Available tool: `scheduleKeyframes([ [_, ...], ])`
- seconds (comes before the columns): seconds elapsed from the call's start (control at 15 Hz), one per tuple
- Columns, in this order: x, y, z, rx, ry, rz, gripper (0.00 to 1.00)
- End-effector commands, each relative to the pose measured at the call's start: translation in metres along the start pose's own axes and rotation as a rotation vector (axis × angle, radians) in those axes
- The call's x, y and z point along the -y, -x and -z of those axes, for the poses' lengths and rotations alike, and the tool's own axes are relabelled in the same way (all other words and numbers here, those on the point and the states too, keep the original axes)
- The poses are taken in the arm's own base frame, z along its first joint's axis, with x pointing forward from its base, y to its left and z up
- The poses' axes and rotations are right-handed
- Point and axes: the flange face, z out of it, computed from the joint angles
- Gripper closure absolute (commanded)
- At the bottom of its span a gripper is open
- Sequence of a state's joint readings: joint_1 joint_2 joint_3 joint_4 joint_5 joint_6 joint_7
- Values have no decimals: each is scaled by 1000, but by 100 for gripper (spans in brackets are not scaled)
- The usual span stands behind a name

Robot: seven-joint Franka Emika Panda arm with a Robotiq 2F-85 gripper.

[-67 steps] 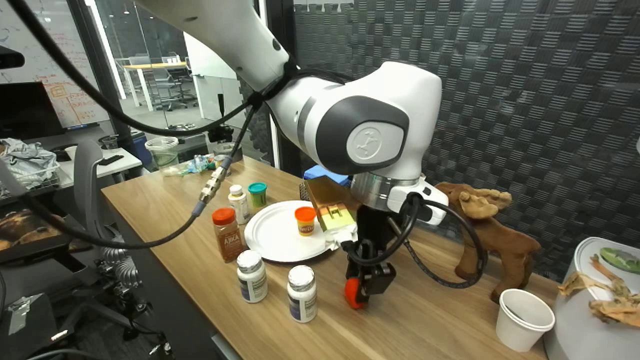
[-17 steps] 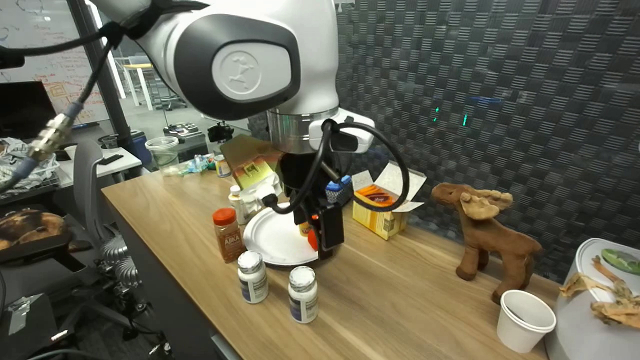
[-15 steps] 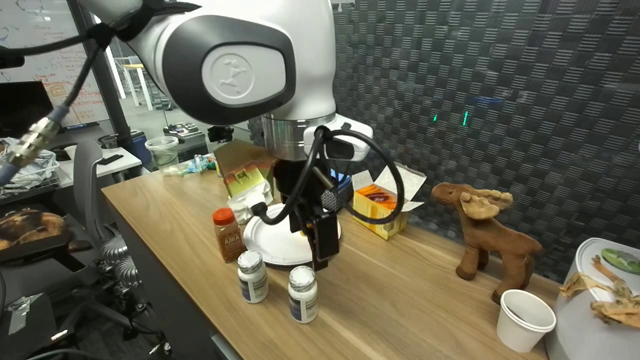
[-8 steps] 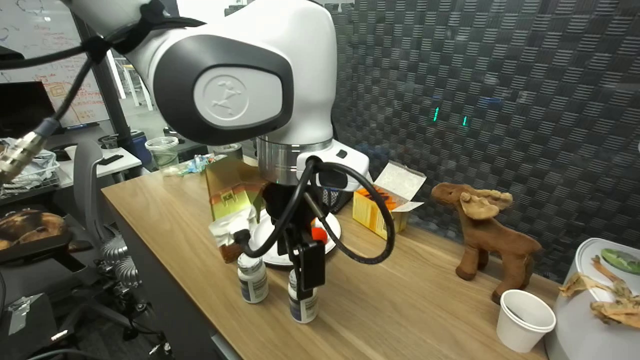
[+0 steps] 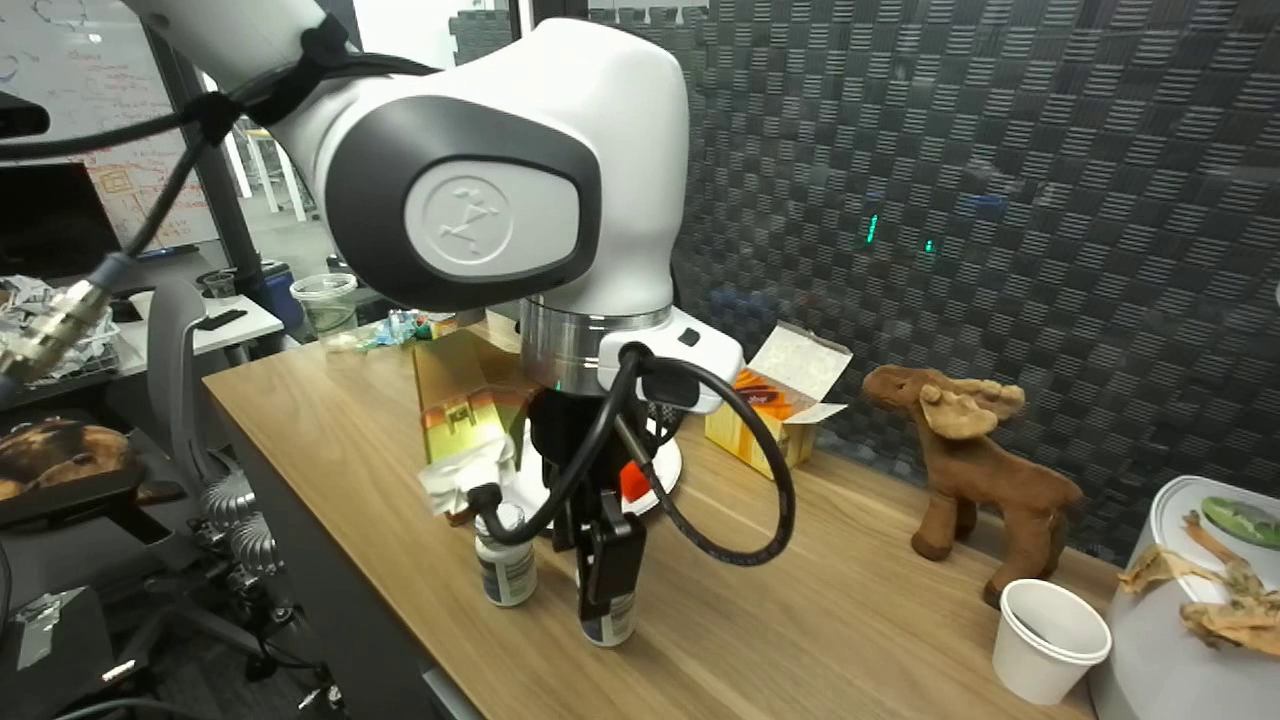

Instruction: Pick up all the objects surrounding the white plate and arrange them on the plate

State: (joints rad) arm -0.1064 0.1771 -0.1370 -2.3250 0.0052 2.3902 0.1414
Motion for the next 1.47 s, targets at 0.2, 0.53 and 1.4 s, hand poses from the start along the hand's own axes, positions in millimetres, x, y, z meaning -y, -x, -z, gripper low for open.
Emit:
scheduleKeyframes([
  [0.2, 4, -23, -5, 12, 11, 42, 52],
  [0.53, 7, -32, -3, 0, 31, 63, 21],
  [1.4, 8, -42, -1, -26, 39, 59, 65],
])
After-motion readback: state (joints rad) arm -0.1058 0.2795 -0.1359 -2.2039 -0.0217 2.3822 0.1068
